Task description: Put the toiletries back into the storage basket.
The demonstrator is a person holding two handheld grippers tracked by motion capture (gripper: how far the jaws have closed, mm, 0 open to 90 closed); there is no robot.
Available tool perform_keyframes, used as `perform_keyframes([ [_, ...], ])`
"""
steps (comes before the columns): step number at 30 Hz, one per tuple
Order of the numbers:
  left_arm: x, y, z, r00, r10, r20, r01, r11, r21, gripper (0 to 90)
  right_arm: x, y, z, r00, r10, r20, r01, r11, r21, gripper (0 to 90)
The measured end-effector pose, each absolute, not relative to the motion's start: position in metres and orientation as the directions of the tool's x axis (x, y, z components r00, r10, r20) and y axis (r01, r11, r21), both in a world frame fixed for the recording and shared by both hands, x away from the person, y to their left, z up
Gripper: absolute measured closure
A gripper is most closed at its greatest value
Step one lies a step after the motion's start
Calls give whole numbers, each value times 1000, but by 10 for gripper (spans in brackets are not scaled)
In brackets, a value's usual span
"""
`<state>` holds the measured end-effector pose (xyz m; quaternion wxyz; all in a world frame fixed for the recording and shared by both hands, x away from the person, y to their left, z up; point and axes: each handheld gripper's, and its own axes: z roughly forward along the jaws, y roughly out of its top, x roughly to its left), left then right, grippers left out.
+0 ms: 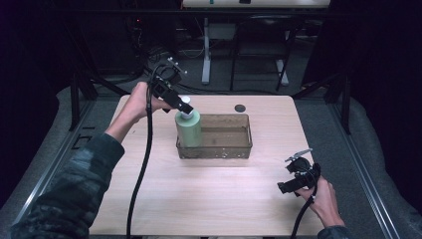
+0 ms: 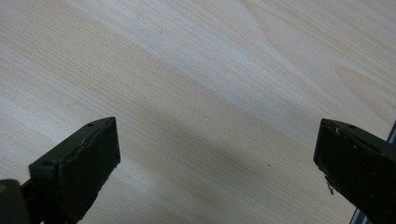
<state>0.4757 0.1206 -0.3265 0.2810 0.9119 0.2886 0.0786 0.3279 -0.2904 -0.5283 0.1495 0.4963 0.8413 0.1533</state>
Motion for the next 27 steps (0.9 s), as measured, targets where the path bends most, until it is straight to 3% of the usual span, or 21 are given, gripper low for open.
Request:
perform_keyframes([
  [13,449,146,-342,801,598,-12,489,-644,588,68,328,-290,-529,-463,881,-94,790,459,407,1],
  [27,413,174,-386,776,629,-46,522,-600,606,2,328,-290,-529,-463,881,-97,789,460,407,1],
])
